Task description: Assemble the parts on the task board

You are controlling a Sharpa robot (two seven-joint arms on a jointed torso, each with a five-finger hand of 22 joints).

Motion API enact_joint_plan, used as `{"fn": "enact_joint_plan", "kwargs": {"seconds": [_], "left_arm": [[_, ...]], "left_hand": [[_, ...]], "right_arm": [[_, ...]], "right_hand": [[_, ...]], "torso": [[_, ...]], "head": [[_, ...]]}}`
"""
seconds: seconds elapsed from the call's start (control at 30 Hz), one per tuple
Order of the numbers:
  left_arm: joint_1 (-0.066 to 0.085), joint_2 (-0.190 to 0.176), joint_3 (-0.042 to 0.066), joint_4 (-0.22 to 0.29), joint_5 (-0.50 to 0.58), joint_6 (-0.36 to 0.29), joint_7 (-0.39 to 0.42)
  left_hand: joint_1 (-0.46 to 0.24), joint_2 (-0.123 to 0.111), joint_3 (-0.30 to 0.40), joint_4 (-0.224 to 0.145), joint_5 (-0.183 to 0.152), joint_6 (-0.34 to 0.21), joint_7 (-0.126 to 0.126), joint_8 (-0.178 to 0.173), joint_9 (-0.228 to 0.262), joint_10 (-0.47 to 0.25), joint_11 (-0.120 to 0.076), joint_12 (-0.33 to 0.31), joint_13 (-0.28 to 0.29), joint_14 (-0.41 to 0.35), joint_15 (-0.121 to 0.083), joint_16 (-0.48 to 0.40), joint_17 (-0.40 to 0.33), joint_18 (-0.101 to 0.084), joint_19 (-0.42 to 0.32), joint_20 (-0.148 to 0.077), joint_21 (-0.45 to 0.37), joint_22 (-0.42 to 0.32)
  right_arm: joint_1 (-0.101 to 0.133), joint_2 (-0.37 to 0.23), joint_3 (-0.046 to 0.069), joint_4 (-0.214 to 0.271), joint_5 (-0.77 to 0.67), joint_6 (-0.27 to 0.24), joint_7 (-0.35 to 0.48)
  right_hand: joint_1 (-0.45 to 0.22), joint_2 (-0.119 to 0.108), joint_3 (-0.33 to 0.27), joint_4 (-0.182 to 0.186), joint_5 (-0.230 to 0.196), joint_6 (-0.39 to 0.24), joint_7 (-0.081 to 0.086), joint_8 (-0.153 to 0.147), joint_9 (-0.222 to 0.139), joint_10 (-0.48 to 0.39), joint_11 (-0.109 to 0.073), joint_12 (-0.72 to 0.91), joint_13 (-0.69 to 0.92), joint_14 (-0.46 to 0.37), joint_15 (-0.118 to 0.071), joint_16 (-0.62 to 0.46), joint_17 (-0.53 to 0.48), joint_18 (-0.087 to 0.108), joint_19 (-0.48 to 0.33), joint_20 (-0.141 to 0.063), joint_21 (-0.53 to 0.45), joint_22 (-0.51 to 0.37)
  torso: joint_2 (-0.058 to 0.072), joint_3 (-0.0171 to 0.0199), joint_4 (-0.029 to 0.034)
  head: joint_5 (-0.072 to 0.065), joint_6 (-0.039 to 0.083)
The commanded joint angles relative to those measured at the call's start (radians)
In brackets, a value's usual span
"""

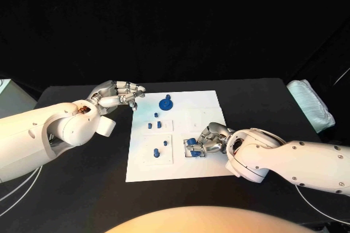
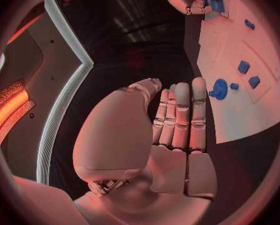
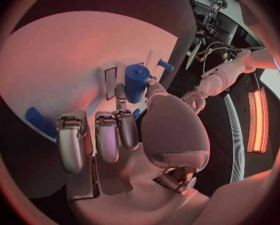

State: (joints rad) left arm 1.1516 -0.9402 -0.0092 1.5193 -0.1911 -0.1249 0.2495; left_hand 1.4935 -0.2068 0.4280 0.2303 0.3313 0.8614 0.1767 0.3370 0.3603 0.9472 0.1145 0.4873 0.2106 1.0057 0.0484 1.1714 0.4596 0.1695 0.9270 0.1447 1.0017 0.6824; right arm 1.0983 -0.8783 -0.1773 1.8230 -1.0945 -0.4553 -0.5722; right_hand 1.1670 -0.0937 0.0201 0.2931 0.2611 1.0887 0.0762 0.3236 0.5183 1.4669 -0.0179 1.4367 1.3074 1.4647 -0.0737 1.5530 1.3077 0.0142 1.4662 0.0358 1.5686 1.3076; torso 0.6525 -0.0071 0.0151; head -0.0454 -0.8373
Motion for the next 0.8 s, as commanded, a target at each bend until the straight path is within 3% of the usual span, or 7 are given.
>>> {"fn": "enact_joint_plan", "kwargs": {"seconds": [0.03,0.23,0.47,0.57,0.63,0.73,0.8], "left_arm": [[0.000,0.000,0.001,0.002,0.006,0.018,0.002],[0.000,-0.001,0.001,0.002,0.006,0.019,0.000],[0.000,-0.001,0.001,0.002,0.006,0.019,-0.001],[0.000,-0.002,0.001,0.002,0.006,0.019,-0.002],[0.000,-0.002,0.001,0.002,0.006,0.019,-0.002],[0.000,-0.002,0.001,0.002,0.006,0.020,-0.003],[0.000,-0.002,0.001,0.002,0.006,0.020,-0.004]], "left_hand": [[-0.001,0.001,0.001,0.000,-0.003,-0.003,0.004,0.006,-0.002,0.007,0.002,0.000,-0.001,0.001,0.000,-0.006,0.002,0.015,-0.006,0.002,0.005,0.002],[-0.001,0.001,0.001,0.000,-0.003,-0.003,0.004,0.006,-0.002,0.007,0.002,0.000,-0.001,0.001,0.000,-0.006,0.002,0.015,-0.006,0.002,0.005,0.002],[-0.002,0.002,0.001,0.001,-0.003,-0.003,0.004,0.006,-0.002,0.007,0.002,0.000,-0.002,0.001,0.000,-0.006,0.002,0.015,-0.006,0.002,0.005,0.002],[-0.002,0.002,0.001,0.001,-0.003,-0.003,0.004,0.006,-0.002,0.007,0.002,0.000,-0.002,0.001,0.000,-0.006,0.002,0.015,-0.006,0.002,0.005,0.002],[-0.002,0.002,0.001,0.001,-0.003,-0.003,0.004,0.006,-0.002,0.007,0.002,0.000,-0.002,0.001,0.000,-0.006,0.002,0.015,-0.006,0.002,0.005,0.002],[-0.002,0.002,0.001,0.001,-0.003,-0.003,0.004,0.006,-0.002,0.007,0.002,0.000,-0.002,0.001,0.000,-0.006,0.002,0.015,-0.006,0.002,0.005,0.002],[-0.002,0.002,0.001,0.001,-0.003,-0.003,0.004,0.006,-0.002,0.007,0.002,0.000,-0.002,0.001,0.000,-0.006,0.002,0.015,-0.006,0.002,0.005,0.002]], "right_arm": [[-0.002,0.003,-0.001,-0.005,-0.023,-0.004,0.005],[-0.002,0.012,-0.001,-0.007,-0.035,0.016,0.005],[-0.002,0.021,-0.001,-0.013,-0.054,0.046,-0.006],[-0.002,0.022,-0.001,-0.017,-0.076,0.042,-0.014],[-0.002,0.024,-0.001,-0.020,-0.124,0.033,-0.020],[-0.002,0.026,-0.001,-0.024,-0.194,0.022,-0.027],[-0.002,0.027,-0.001,-0.027,-0.227,0.020,-0.030]], "right_hand": [[-0.010,0.003,0.001,-0.001,-0.004,0.024,-0.027,0.001,0.002,0.052,-0.005,0.006,0.175,0.097,-0.009,0.002,0.224,-0.014,0.105,-0.009,0.002,0.263],[-0.010,0.004,0.002,-0.001,-0.003,0.024,-0.027,0.001,0.002,0.052,-0.005,0.006,0.175,0.097,-0.009,0.002,0.224,-0.014,0.105,-0.009,0.002,0.263],[-0.031,-0.019,-0.007,0.000,-0.033,0.022,-0.027,0.008,0.005,0.051,-0.005,-0.001,0.173,0.096,-0.010,0.001,0.221,-0.014,0.105,-0.010,0.002,0.263],[-0.074,-0.027,-0.041,0.000,-0.035,0.019,-0.027,0.014,0.009,0.050,-0.005,-0.004,0.173,0.096,-0.010,0.000,0.219,-0.014,0.105,-0.010,0.002,0.263],[-0.113,-0.028,-0.100,0.002,-0.145,0.015,-0.027,0.023,0.014,0.049,-0.004,-0.009,0.173,0.096,-0.010,-0.001,0.217,-0.014,0.105,-0.010,0.002,0.263],[-0.166,-0.046,-0.149,0.005,-0.201,0.011,-0.026,0.028,0.016,0.049,-0.004,-0.011,0.173,0.095,-0.009,-0.002,0.216,-0.014,0.105,-0.009,0.002,0.263],[-0.181,-0.058,-0.164,0.005,-0.205,0.009,-0.026,0.030,0.017,0.049,-0.004,-0.012,0.174,0.095,-0.009,-0.002,0.216,-0.014,0.105,-0.009,0.002,0.263]], "torso": [[0.001,0.0000,-0.0005],[0.000,0.0004,-0.0013],[0.000,-0.0004,-0.0008],[-0.001,-0.0006,-0.0012],[-0.001,-0.0013,-0.0008],[-0.001,-0.0016,-0.0007],[-0.001,-0.0011,-0.0010]], "head": [[0.002,-0.002],[0.003,-0.005],[0.004,-0.006],[0.005,-0.005],[0.003,-0.004],[0.003,-0.003],[0.002,-0.003]]}}
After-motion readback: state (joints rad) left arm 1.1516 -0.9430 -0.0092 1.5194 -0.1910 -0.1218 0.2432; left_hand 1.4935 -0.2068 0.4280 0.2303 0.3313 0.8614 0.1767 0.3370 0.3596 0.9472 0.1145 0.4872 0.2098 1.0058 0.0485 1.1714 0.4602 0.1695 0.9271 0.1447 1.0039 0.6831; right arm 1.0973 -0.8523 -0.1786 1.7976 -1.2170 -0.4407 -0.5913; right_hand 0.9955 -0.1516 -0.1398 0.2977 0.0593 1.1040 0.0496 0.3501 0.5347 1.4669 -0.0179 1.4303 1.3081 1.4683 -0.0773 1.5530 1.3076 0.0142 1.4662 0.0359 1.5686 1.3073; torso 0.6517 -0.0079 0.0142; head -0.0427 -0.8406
